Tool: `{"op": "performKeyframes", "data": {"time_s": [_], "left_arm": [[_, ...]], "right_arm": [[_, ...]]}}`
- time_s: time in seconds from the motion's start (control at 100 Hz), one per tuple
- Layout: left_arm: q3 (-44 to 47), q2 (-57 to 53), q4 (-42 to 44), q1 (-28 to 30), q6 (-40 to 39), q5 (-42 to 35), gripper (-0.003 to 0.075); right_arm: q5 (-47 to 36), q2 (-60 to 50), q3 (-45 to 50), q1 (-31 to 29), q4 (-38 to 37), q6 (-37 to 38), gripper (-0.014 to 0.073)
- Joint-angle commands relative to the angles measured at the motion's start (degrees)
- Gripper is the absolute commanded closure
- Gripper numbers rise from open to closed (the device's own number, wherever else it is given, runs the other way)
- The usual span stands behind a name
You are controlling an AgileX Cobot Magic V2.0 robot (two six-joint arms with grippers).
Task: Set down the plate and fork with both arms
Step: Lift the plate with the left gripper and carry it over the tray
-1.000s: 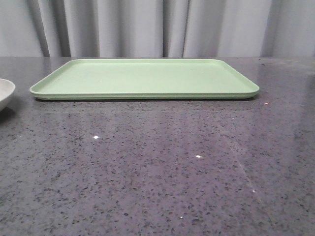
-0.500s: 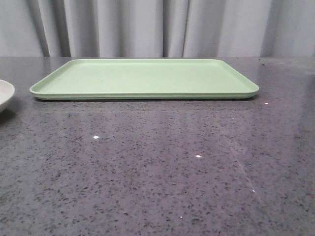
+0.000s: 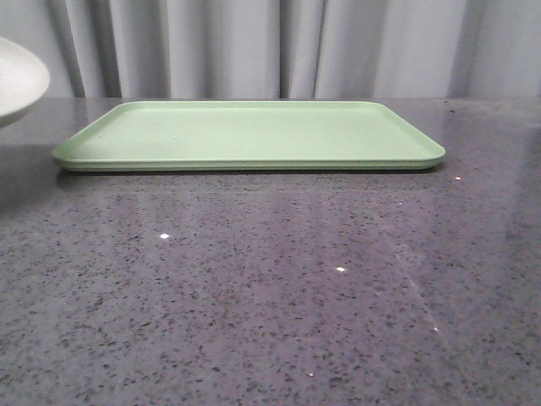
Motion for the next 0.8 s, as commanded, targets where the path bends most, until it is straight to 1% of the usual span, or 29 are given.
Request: {"op": "performKeyframes", "data": {"time_s": [0.0,0.1,0.26,0.48,0.6,0.79], "left_arm": [[-3.1,-0.6,-6.3,-1.2,0.2,-2.1,0.0741],[-5.1,1.8,-7.5,-4.4,0.2,-2.9,0.0741],[-9.3,7.1,-7.5,-11.7,0.1,-4.8,0.0741],[-16.2,14.5,-8.1,-21.7,-5.0,-8.5,0.0741],[-19.8,18.3,-8.1,-25.5,-7.5,-9.7,0.0741],[-24.0,23.2,-8.4,-29.9,-12.6,-11.7,0.0741]], "right_arm": [[-3.3,0.6,-2.2,-0.2,-0.9,-0.5,0.0148],[-3.1,0.6,-2.2,-0.2,-0.9,-0.5,0.0148],[-2.1,0.6,-2.2,-0.2,-0.9,-0.5,0.0148],[0.9,0.6,-2.2,-0.2,-0.9,-0.5,0.0148],[0.4,0.6,-2.2,-0.2,-0.9,-0.5,0.0148],[-0.3,0.6,-2.2,-0.2,-0.9,-0.5,0.0148]]}}
